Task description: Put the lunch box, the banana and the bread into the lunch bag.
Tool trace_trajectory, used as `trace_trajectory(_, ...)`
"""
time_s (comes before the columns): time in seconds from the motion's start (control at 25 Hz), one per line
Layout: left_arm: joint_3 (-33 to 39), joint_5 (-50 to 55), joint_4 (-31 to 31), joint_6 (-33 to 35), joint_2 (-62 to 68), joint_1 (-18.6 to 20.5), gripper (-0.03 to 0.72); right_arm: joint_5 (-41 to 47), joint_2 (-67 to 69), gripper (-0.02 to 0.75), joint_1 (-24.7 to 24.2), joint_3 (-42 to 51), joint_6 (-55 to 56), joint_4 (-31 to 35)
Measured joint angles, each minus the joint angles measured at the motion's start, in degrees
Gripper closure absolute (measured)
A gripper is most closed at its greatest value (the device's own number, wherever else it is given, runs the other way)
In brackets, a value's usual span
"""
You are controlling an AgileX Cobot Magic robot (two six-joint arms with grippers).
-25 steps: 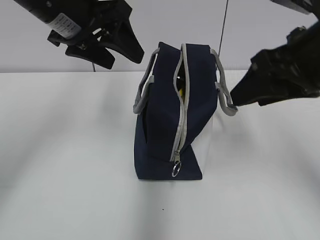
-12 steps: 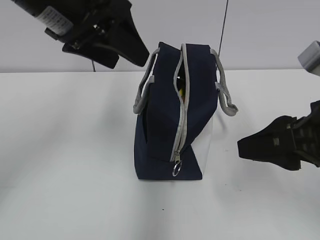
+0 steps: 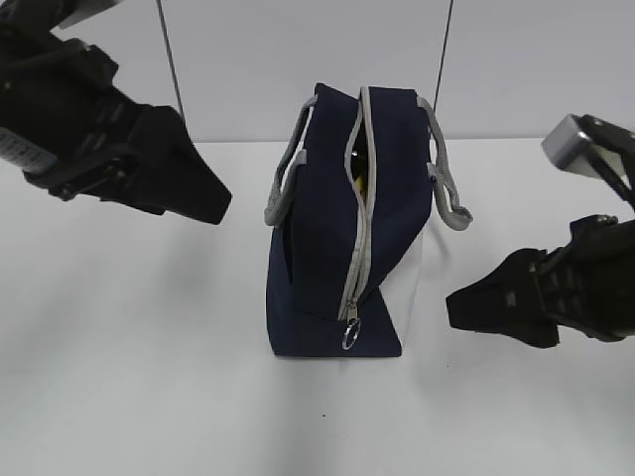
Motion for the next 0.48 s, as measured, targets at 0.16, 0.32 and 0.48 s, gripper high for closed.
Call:
trace_trajectory(0.16,3.0,-1.7,0.4,0.8,-4.3,0.0,0.207,3.0,5.7,0.321,0.0,0.0,-21.9,7.9)
trace_trajectory(0.32,4.1,-2.4,1.4,1.5,-6.8,0.0,0.22,6.0,12.4,0.321,0.0,0.0,-40.5,13.8)
trace_trajectory(0.48,4.2,-2.4,2.5,1.7,-7.7,0.0,0.221,7.5,18.9,0.321,0.0,0.0,-57.1,21.7)
